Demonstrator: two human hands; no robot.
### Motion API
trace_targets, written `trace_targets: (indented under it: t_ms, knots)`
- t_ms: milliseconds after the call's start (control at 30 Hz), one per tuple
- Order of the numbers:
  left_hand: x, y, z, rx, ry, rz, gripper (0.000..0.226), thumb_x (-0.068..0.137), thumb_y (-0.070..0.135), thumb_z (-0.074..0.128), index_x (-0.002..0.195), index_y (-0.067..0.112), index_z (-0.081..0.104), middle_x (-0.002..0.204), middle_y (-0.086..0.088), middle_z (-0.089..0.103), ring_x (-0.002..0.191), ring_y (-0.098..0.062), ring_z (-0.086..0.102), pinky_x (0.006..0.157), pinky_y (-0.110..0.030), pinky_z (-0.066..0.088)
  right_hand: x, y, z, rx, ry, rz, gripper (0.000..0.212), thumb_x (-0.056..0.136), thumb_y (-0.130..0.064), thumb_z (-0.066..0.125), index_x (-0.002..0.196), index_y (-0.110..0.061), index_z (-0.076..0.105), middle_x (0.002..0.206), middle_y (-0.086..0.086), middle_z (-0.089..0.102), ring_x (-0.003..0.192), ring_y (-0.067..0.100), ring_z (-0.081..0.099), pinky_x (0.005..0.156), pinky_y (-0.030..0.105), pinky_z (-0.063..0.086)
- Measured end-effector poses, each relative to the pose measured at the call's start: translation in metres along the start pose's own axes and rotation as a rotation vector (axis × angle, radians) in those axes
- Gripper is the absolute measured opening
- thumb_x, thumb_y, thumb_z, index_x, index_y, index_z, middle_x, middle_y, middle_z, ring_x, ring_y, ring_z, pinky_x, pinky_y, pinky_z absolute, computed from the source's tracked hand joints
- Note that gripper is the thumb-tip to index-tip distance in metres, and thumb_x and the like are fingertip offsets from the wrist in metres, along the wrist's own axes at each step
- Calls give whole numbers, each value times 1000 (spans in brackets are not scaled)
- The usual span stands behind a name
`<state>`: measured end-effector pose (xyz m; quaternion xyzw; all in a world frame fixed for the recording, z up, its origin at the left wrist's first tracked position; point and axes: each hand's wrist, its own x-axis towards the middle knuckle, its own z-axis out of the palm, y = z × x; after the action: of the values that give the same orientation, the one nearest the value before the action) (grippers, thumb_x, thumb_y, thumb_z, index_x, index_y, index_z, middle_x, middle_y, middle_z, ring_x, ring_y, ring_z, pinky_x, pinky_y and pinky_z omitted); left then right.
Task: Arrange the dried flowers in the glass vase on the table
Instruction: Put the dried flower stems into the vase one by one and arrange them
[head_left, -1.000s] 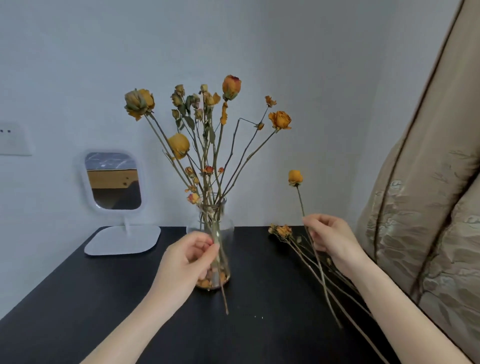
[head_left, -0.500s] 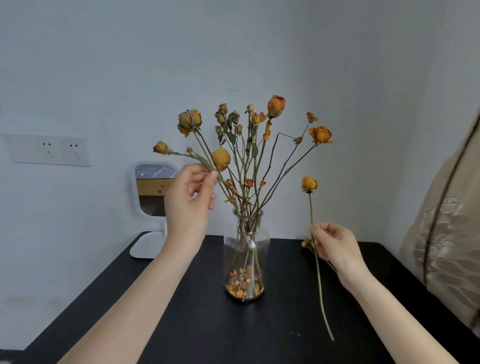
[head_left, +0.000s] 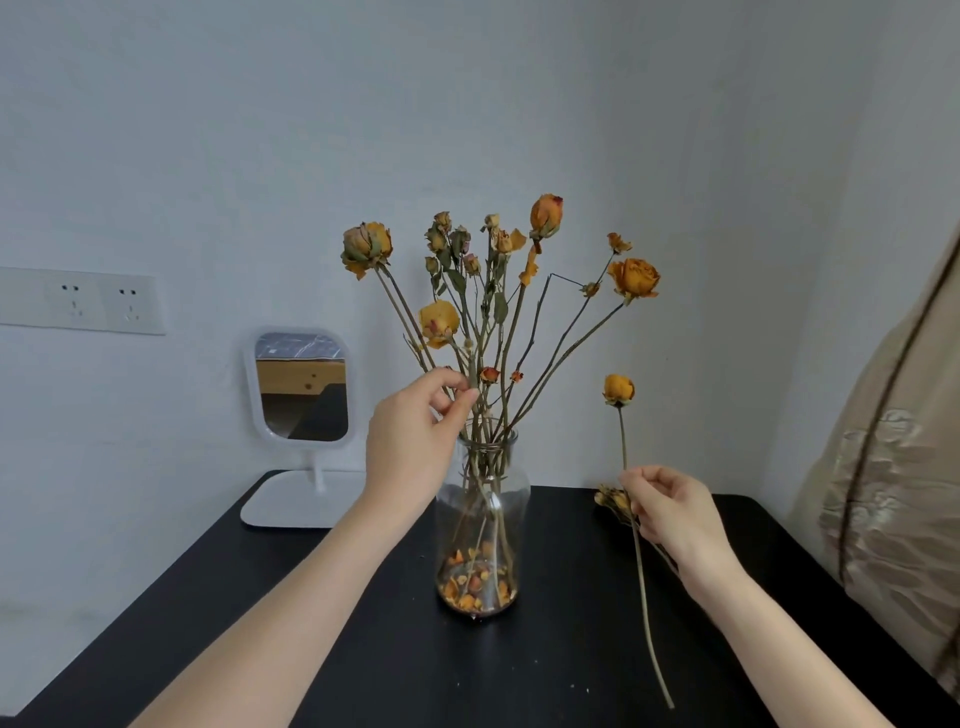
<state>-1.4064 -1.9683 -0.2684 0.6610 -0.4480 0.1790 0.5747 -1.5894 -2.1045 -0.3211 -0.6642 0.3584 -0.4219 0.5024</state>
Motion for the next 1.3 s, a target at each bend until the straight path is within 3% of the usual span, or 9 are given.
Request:
trace_targets:
  t_ms: [300,467,567,733,933,1000,1133,1200,1300]
  knots:
    - [4,-13,17,173,-204,-4,20,86,31,63,101,19,69,52,14,51,56,-7,55,68,-20,47,2,1,5,3,-12,-5,9,90,-20,59,89,-13,64,64,1,53,58,10,48,51,18,41]
    - [0,-14,19,162,-112,6,27,81,41,65,101,23,68,49,11,52,53,-7,56,65,-25,53,3,3,5,0,-20,10,10,90,-19,59,91,-10,65,64,1,53,56,8,46,47,16,38]
    - [-1,-13,21,140,-57,58,25,82,41,65,100,24,70,47,12,51,50,-5,55,64,-17,48,3,3,5,0,-23,11,10,90,-18,59,90,-10,64,63,1,52,55,8,45,46,15,37]
    - [-10,-18,27,130,-97,61,31,81,37,65,108,21,70,49,17,49,55,-4,58,67,-16,48,2,2,9,-10,-34,10,11,90,-19,58,91,-9,64,65,3,53,55,8,45,46,16,37]
    - [-33,-38,27,153,-68,21,33,77,36,71,102,26,51,59,10,54,55,-5,55,56,-17,47,2,-4,9,24,-16,-23,12,90,-19,57,89,-9,64,63,1,52,54,8,45,46,15,37]
    - [-39,-47,29,155,-73,-62,43,73,40,73,101,25,44,72,11,51,65,-5,54,57,-16,44,4,-10,9,76,-5,-54,12,91,-18,56,89,-9,63,61,0,51,48,4,44,43,12,37]
    - [-34,-56,44,153,-182,-158,68,67,49,75,117,14,46,108,4,50,103,-13,48,84,-25,44,10,-28,8,170,54,-137,11,93,-15,52,87,-12,61,62,0,52,42,5,39,40,14,34]
    - [-28,-55,52,146,-248,-194,73,66,55,72,120,12,46,116,0,53,111,-17,48,92,-36,46,13,-39,8,226,84,-193,13,94,-13,50,83,-13,58,61,-1,51,42,5,36,39,15,32]
    - [-23,-53,63,134,-242,-247,73,67,55,72,120,11,47,116,-3,56,112,-20,51,91,-43,49,17,-52,6,260,135,-278,15,95,-13,48,82,-16,54,61,-1,52,43,2,38,40,14,32]
